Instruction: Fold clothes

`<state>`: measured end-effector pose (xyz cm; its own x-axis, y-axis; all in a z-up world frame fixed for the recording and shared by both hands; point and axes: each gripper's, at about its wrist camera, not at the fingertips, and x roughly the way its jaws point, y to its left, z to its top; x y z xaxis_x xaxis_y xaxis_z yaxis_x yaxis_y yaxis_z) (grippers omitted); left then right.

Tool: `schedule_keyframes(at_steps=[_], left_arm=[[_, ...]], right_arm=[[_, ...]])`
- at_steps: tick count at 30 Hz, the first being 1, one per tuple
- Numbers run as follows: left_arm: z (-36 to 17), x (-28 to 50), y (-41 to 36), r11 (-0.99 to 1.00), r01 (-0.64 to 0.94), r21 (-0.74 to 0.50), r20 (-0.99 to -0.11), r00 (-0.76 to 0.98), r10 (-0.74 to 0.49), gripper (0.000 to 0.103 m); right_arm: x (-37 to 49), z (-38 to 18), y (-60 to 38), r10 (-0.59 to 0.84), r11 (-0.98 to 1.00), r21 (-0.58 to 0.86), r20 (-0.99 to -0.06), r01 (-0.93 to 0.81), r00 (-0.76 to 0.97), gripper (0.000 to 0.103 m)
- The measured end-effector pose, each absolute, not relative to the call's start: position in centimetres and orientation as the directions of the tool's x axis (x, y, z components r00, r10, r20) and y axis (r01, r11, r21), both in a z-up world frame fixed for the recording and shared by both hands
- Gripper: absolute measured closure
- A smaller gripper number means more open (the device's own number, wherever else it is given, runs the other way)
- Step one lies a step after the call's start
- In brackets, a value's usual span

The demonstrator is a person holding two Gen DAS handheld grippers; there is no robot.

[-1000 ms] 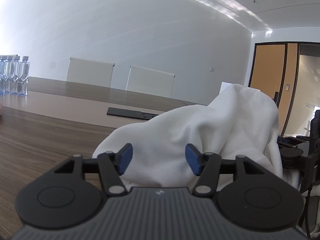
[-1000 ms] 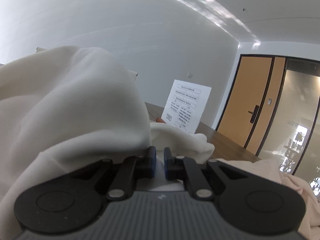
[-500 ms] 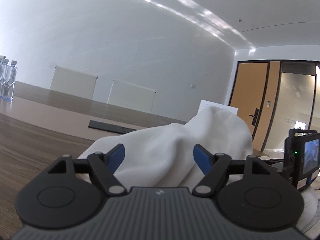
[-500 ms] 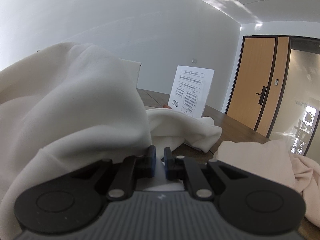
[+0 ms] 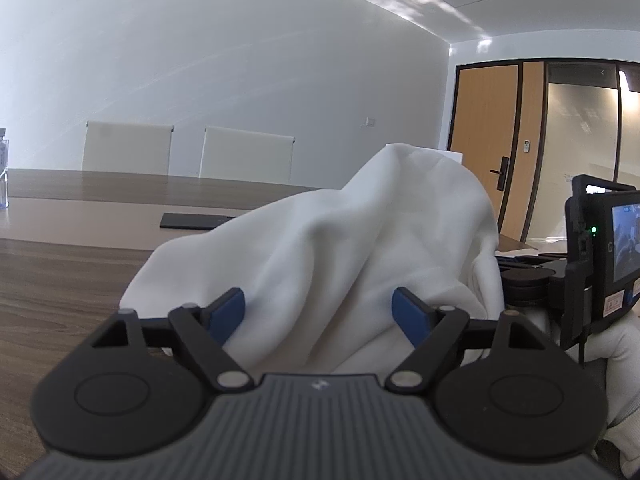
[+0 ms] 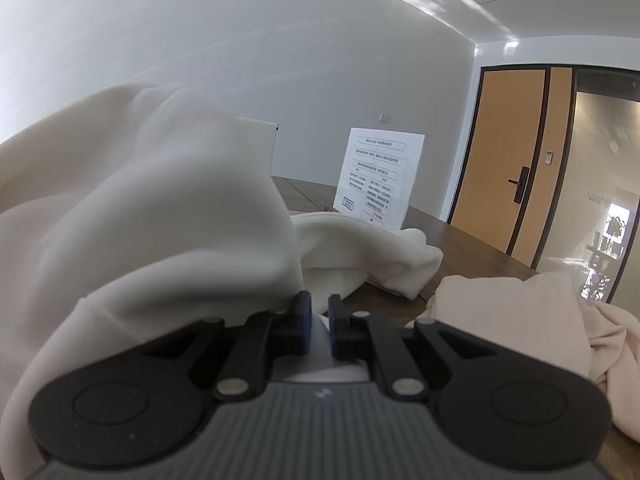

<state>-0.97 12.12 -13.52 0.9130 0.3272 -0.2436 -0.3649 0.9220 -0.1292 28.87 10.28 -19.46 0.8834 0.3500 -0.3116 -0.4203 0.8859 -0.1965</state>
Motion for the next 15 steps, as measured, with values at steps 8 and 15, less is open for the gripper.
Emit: schedule_keyframes(at_steps=[8,15], left_arm=[[-14.0,-0.8,13.3,0.872,-0.467,-0.145,-0.303,0.860,0.410,0.023],[-14.3,-0.8,13.8,0.860,-0.486,-0.154,-0.342,0.843,0.415,0.029]], right_arm=[[28.7,-19.6,10.3,0.353,0.885,-0.199,-0.300,-0.420,0.886,0.092],[28.6,-19.7,10.0,0.366,0.882,-0.192,-0.295,-0.430,0.883,0.092]])
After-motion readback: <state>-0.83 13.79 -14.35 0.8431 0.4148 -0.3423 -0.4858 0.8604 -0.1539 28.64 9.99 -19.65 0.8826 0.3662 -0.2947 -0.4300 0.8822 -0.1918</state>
